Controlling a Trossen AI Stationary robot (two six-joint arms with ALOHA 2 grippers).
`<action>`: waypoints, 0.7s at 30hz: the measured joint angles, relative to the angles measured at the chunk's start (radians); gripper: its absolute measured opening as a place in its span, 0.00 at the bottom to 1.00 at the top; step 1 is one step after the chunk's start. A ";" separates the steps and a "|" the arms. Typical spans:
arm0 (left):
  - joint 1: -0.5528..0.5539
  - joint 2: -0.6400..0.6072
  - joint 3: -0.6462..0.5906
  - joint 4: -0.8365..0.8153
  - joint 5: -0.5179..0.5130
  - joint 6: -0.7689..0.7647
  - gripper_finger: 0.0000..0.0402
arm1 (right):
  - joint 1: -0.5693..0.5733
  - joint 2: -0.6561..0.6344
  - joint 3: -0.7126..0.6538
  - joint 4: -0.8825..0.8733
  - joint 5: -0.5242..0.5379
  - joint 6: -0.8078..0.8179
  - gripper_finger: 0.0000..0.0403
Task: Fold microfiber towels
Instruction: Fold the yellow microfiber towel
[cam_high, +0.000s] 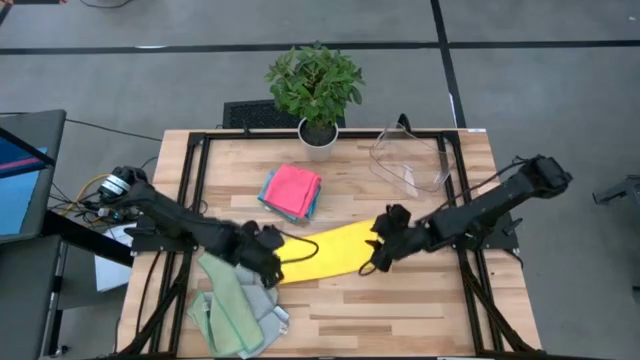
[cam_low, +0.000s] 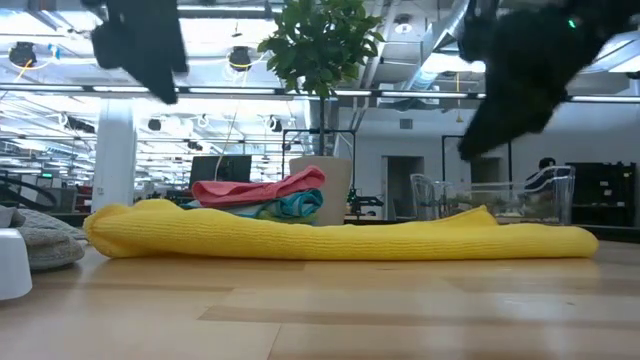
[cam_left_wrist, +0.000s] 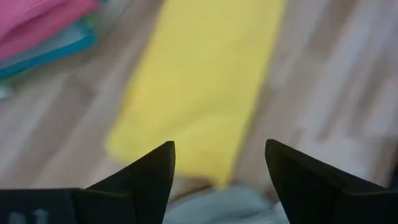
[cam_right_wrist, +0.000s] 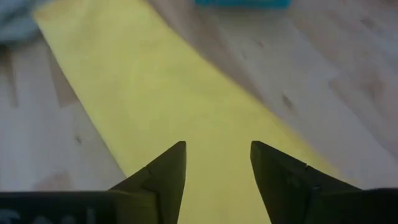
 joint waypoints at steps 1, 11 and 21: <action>-0.030 0.003 0.000 0.039 -0.036 -0.028 0.60 | 0.015 0.028 0.000 -0.002 0.009 0.013 0.50; -0.191 0.156 0.000 0.177 -0.254 -0.410 0.58 | 0.125 0.135 -0.137 0.096 0.110 0.272 0.44; -0.261 0.271 -0.001 0.165 -0.240 -0.755 0.57 | 0.136 0.133 -0.212 0.204 0.102 0.308 0.42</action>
